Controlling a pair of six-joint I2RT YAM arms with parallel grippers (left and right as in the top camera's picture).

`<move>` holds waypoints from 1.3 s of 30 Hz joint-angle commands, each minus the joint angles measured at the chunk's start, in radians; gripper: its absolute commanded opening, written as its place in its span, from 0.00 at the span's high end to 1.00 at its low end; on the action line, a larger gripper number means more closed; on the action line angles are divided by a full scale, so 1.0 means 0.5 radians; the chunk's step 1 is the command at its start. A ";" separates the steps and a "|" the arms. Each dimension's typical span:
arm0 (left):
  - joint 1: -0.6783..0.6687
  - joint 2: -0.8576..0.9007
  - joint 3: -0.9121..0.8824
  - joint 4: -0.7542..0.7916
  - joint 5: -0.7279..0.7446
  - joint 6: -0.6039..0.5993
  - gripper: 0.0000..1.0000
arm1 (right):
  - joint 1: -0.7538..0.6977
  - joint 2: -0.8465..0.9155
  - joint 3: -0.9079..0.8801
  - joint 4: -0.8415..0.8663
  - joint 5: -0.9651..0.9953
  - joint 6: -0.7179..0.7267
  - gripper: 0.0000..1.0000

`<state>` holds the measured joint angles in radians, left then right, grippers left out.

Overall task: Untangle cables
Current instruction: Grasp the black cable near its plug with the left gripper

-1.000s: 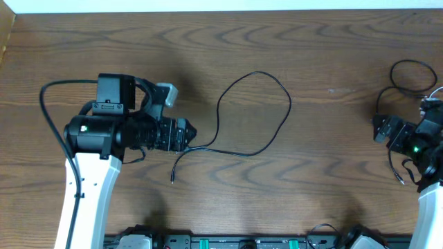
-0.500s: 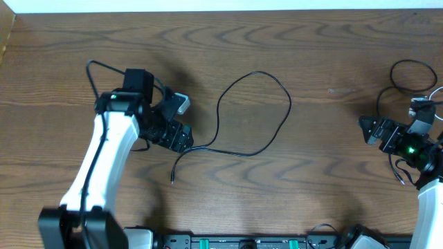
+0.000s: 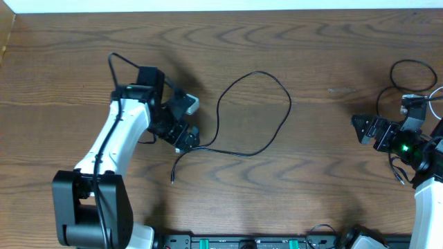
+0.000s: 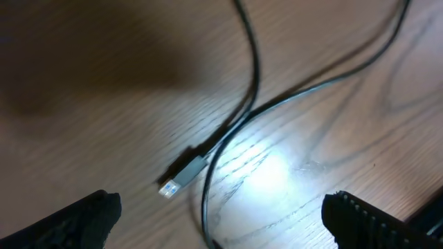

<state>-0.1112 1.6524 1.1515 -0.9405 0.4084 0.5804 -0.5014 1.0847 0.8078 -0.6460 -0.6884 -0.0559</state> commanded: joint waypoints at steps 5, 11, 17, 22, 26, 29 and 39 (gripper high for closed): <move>-0.288 0.014 -0.037 0.144 -0.386 0.302 0.02 | 0.011 0.000 -0.006 0.005 -0.019 -0.026 0.01; -0.411 0.015 -0.112 0.188 -0.369 0.395 0.02 | 0.011 0.000 -0.006 0.005 -0.019 -0.026 0.01; -0.535 0.015 -0.278 0.372 -0.370 0.395 0.02 | 0.011 0.000 -0.006 0.003 -0.020 -0.026 0.01; -0.557 0.015 -0.339 0.481 -0.369 0.394 0.02 | 0.011 0.000 -0.006 0.001 -0.020 -0.026 0.01; -0.557 0.018 -0.376 0.530 -0.369 0.395 0.02 | 0.011 0.000 -0.006 0.001 -0.020 -0.026 0.01; -0.557 0.037 -0.420 0.610 -0.369 0.394 0.02 | 0.011 0.000 -0.006 -0.005 -0.021 -0.025 0.01; -0.557 0.272 -0.430 0.622 -0.369 0.394 0.12 | 0.011 0.000 -0.006 -0.024 -0.021 -0.025 0.01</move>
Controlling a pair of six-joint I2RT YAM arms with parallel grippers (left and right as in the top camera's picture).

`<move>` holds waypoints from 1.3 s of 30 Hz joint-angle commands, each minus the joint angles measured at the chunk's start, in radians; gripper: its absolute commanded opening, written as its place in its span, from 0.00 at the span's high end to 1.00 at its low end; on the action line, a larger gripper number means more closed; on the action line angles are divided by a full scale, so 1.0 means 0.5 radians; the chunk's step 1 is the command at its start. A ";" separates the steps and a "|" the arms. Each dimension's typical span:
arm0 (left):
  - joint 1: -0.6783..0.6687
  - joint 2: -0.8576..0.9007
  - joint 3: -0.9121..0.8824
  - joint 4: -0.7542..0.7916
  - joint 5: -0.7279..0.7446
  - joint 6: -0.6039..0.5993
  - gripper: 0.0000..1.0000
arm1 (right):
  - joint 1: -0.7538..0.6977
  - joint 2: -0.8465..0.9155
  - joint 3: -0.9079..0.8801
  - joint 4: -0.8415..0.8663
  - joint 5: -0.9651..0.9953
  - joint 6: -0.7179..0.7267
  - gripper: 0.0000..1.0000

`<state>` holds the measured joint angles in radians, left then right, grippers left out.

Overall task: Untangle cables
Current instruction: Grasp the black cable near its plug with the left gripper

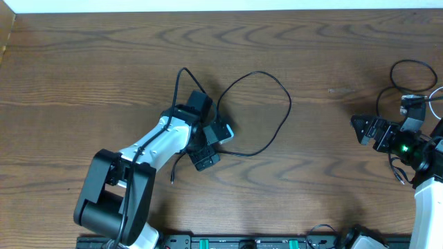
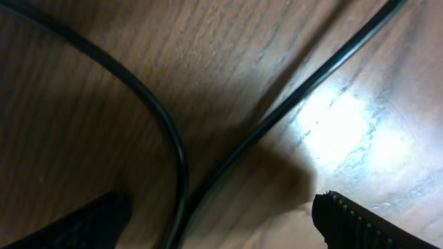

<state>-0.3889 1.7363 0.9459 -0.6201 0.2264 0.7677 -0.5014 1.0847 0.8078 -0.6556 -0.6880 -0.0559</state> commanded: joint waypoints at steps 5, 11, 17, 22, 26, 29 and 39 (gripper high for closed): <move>-0.002 0.148 -0.018 -0.019 -0.005 0.019 0.30 | 0.011 0.000 -0.006 -0.006 -0.021 -0.025 0.01; -0.002 0.148 -0.018 -0.019 -0.005 0.019 0.59 | 0.011 0.000 -0.006 -0.007 -0.021 -0.025 0.01; -0.002 0.148 -0.018 -0.019 -0.005 0.018 0.88 | 0.011 0.000 -0.006 -0.017 -0.021 -0.026 0.01; -0.002 0.148 -0.018 -0.019 -0.005 0.005 0.93 | 0.011 0.000 -0.006 -0.021 -0.021 -0.026 0.01; -0.002 0.147 -0.017 -0.002 0.015 -0.075 0.93 | 0.011 0.000 -0.006 -0.021 -0.021 -0.026 0.01; -0.002 0.137 -0.005 0.002 0.048 -0.114 0.93 | 0.011 0.000 -0.006 -0.021 -0.021 -0.025 0.01; -0.002 -0.332 0.121 0.003 0.056 -0.313 0.93 | 0.011 0.000 -0.006 -0.035 -0.023 0.192 0.01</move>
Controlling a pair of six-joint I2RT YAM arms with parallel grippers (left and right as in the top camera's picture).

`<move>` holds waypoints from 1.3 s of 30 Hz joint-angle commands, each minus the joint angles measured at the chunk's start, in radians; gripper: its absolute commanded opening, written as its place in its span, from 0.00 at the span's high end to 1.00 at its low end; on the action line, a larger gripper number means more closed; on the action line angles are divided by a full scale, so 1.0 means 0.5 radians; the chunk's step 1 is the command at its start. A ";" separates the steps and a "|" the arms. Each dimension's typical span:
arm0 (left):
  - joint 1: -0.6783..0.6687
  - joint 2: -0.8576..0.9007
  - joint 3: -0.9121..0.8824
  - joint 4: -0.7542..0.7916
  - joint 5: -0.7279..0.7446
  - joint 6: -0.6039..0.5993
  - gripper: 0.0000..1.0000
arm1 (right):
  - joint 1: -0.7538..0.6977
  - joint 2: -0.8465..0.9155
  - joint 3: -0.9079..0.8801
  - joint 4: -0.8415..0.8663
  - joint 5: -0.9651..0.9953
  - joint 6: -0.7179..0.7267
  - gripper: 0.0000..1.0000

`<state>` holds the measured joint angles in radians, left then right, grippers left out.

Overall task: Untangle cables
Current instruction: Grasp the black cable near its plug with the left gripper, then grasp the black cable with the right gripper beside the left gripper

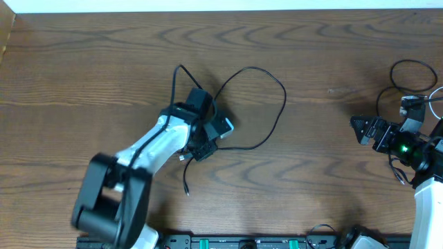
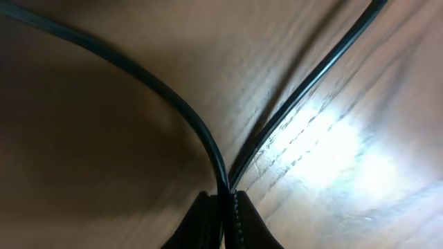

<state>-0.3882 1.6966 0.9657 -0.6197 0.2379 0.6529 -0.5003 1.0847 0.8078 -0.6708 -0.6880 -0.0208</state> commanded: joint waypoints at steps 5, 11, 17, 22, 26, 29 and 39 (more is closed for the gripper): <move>-0.002 -0.616 0.084 0.025 0.031 -0.083 0.92 | 0.009 0.000 -0.006 0.010 -0.022 0.331 0.01; -0.002 -0.956 0.084 0.064 0.031 -0.123 0.93 | 0.009 0.001 -0.006 0.017 -0.159 0.581 0.01; -0.002 -1.177 0.084 0.084 0.113 -0.224 0.93 | 0.010 0.001 -0.008 0.011 -0.484 0.579 0.01; -0.002 -1.278 0.084 0.182 0.436 -0.303 0.93 | 0.010 0.001 -0.008 0.008 -0.786 0.632 0.04; -0.002 -1.328 0.084 0.366 0.663 -0.442 0.93 | 0.046 0.001 -0.008 0.036 -0.818 0.778 0.03; -0.002 -1.357 0.084 0.475 0.764 -0.543 0.93 | 0.166 0.001 -0.008 0.104 -0.794 0.538 0.03; -0.003 -1.430 0.084 0.513 1.027 -0.585 0.92 | 0.716 0.121 -0.008 0.284 -0.214 0.746 0.01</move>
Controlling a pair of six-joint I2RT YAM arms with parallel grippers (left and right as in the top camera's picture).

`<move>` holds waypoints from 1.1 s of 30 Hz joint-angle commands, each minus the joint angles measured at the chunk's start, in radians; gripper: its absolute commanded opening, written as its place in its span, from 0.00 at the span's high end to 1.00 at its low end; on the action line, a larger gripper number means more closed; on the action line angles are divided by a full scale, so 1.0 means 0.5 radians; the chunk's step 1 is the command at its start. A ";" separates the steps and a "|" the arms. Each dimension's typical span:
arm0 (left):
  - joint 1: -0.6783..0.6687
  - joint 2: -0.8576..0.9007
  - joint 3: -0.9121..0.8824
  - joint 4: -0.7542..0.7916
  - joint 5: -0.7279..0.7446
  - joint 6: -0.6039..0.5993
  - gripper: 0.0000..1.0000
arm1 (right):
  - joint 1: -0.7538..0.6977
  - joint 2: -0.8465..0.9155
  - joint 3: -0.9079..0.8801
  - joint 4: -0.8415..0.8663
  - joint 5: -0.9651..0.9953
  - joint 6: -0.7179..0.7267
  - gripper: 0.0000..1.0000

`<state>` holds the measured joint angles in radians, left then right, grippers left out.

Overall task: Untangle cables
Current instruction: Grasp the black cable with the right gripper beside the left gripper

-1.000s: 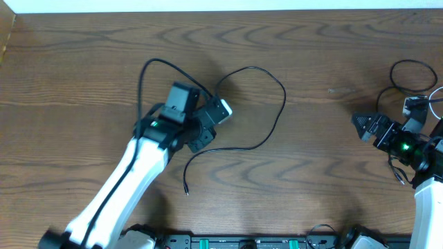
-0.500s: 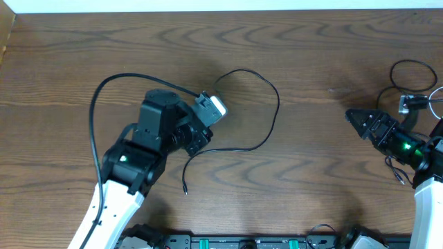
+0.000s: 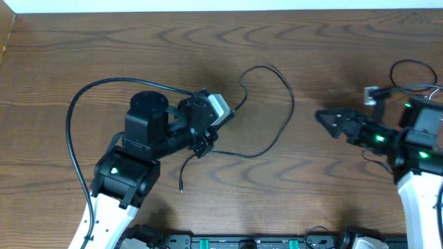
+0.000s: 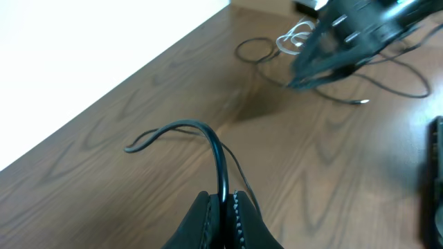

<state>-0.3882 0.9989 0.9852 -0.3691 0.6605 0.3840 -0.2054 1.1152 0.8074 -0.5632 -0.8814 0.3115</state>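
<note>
A black cable (image 3: pixel 288 104) lies as a wide loop in the middle of the table, and its free end (image 3: pixel 180 189) rests near the front. My left gripper (image 3: pixel 223 119) is shut on this cable (image 4: pixel 215 142), which rises from between the fingers (image 4: pixel 202 216) and arcs over to a kink. My right gripper (image 3: pixel 322 116) points left toward the loop, a short way off its right side. It shows as a dark wedge (image 4: pixel 325 59) in the left wrist view, and how its jaws stand is not visible.
More cables lie at the far right: a black coil (image 3: pixel 410 71), a white connector (image 3: pixel 371 93) and a white cable (image 4: pixel 296 36). The table's back edge meets a white wall (image 4: pixel 83 55). A black equipment rail (image 3: pixel 242 242) runs along the front edge.
My left gripper, shut on the cable low at the table, now holds it raised, and the wrist looks across the table. The right arm has moved left toward the loop.
My left gripper stood open beside the cable's plug end. Then it was low over the spot where two strands cross, still open. Then it was shut on a strand there. Now that strand is held up off the table, and the right arm is nearer.
</note>
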 commanded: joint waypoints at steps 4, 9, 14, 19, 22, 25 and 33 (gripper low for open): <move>-0.003 -0.056 0.045 0.031 0.309 -0.048 0.93 | 0.369 0.200 -0.008 0.365 0.179 0.034 0.01; -0.003 -0.111 0.045 0.040 0.427 -0.048 0.92 | 0.613 0.383 -0.008 0.572 0.310 -0.196 0.02; -0.003 -0.183 0.045 0.035 0.568 -0.050 0.92 | 0.780 0.582 -0.008 0.735 0.713 -0.200 0.02; -0.003 -0.227 0.045 0.008 0.586 -0.057 0.92 | 0.833 0.685 -0.008 0.926 0.927 -0.201 0.02; -0.002 -0.228 0.044 -0.008 0.575 -0.062 0.93 | 0.832 0.687 -0.008 0.993 0.942 -0.223 0.03; -0.002 -0.216 0.044 -0.034 0.433 -0.061 0.92 | 0.834 0.687 -0.008 1.023 0.761 -0.261 0.03; -0.003 -0.197 0.044 -0.038 0.358 -0.104 0.93 | 0.833 0.687 -0.008 0.984 0.737 -0.327 0.03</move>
<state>-0.3882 0.9024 0.9852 -0.3885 0.8463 0.3546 0.2070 1.4597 0.8066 -0.0689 -0.5457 0.1772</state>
